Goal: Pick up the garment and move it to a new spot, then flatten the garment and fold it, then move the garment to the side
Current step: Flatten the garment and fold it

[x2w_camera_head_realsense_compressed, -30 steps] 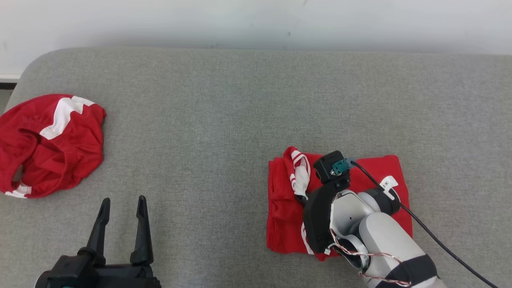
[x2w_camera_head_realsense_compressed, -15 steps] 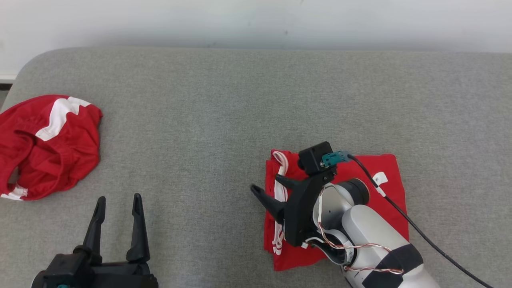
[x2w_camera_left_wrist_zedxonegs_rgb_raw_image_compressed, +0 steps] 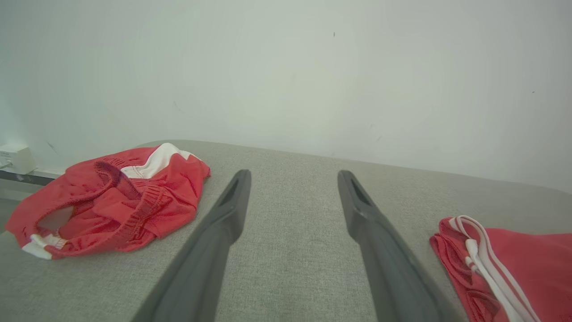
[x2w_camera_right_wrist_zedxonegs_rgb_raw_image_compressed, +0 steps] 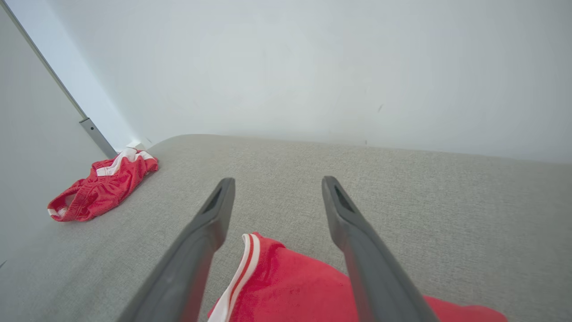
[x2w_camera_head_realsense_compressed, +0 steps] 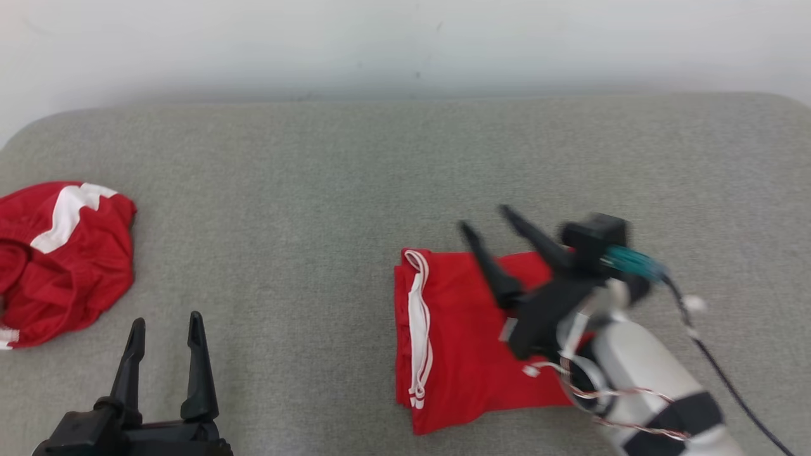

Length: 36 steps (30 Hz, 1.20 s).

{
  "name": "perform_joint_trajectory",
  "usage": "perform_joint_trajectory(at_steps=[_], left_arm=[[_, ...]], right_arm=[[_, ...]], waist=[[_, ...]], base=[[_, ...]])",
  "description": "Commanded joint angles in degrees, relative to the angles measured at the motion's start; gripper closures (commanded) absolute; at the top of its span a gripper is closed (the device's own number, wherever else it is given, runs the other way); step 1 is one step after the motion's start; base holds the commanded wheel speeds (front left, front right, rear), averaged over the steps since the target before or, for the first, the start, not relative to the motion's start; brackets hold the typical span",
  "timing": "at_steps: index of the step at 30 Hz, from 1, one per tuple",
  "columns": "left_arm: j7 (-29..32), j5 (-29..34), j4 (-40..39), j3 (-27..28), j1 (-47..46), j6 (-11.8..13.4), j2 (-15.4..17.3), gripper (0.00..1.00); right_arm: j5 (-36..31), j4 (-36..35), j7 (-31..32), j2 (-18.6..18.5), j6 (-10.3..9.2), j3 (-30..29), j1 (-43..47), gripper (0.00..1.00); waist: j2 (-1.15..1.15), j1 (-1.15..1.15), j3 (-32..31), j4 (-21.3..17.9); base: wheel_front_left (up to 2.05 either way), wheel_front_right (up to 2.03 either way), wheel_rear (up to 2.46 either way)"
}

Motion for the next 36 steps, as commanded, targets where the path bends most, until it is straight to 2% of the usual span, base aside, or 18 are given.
perform_joint_trajectory(at_steps=[1,9,15,22,36], left_arm=[[-0.1,-0.1,-0.4,0.4,0.5,0.0,0.0,0.00],[-0.1,0.4,-0.7,0.9,1.4,0.3,0.0,0.00],[-0.1,0.5,0.9,1.0,2.1,0.3,0.0,0.00],[-0.1,-0.1,3.4,1.2,4.2,-0.1,0.0,0.00],[-0.1,0.3,6.5,2.4,5.1,-1.4,0.0,0.00]], right_arm=[[-2.1,-0.8,-2.2,-1.4,-0.13,-1.6,2.2,0.00],[-8.9,-4.2,-12.1,-6.2,-0.13,-10.7,11.1,0.00],[-8.3,-2.9,-15.9,-7.1,-0.13,-14.3,15.6,0.00],[-7.2,-1.7,-17.4,-7.7,-0.14,-16.5,19.3,0.00],[-6.0,-1.9,-17.0,-8.7,-0.14,-15.8,23.9,0.00]], waist=[[0.00,0.00,-1.1,-1.2],[0.00,0.00,-2.7,-3.6],[0.00,0.00,-4.0,-4.6],[0.00,0.00,-6.6,-4.9],[0.00,0.00,-10.0,-5.7]], base=[[0.00,0.00,0.00],[0.00,0.00,0.00],[0.00,0.00,0.00],[0.00,0.00,0.00],[0.00,0.00,0.00]])
